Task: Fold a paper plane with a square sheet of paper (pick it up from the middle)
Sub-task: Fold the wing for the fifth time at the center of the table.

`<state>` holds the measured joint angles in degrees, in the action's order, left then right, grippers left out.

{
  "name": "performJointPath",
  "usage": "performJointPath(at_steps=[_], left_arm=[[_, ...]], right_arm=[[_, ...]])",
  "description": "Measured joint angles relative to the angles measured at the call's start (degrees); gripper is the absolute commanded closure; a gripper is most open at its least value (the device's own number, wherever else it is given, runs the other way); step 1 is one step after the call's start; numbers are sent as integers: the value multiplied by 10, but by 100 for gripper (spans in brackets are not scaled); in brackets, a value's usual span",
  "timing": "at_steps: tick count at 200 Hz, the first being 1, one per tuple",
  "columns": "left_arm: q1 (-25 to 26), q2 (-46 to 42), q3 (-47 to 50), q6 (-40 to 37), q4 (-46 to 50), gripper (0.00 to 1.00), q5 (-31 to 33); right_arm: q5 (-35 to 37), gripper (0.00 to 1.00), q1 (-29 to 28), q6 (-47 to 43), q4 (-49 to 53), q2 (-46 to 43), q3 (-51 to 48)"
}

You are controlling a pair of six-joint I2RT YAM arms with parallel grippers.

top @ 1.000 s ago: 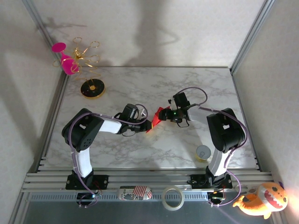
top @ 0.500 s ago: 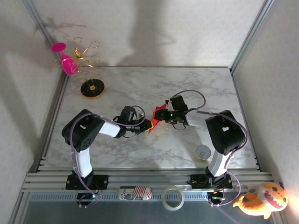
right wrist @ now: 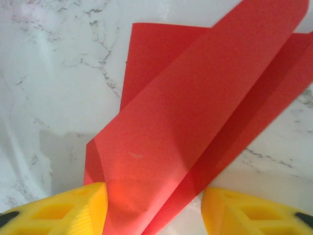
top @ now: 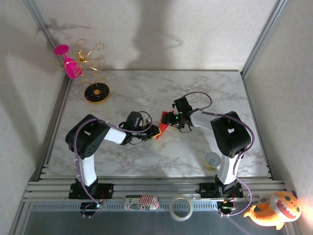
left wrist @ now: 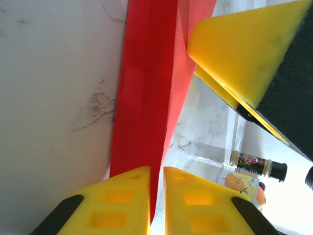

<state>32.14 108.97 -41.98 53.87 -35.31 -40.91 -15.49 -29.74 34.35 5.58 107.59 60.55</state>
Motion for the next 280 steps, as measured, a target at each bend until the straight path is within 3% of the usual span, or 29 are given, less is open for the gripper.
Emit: performJointPath(at_steps=[100,191,280], left_arm=[[5,-33,-12,-101,85,67,35],[34,-39,-44,-194,148,72,78],[32,-33,-45,-190,160,81,103]], right_arm=[[37,45,-12,9,41,14,28],[41,48,-12,11,46,19,31],[45,49,-13,15,45,18,29]])
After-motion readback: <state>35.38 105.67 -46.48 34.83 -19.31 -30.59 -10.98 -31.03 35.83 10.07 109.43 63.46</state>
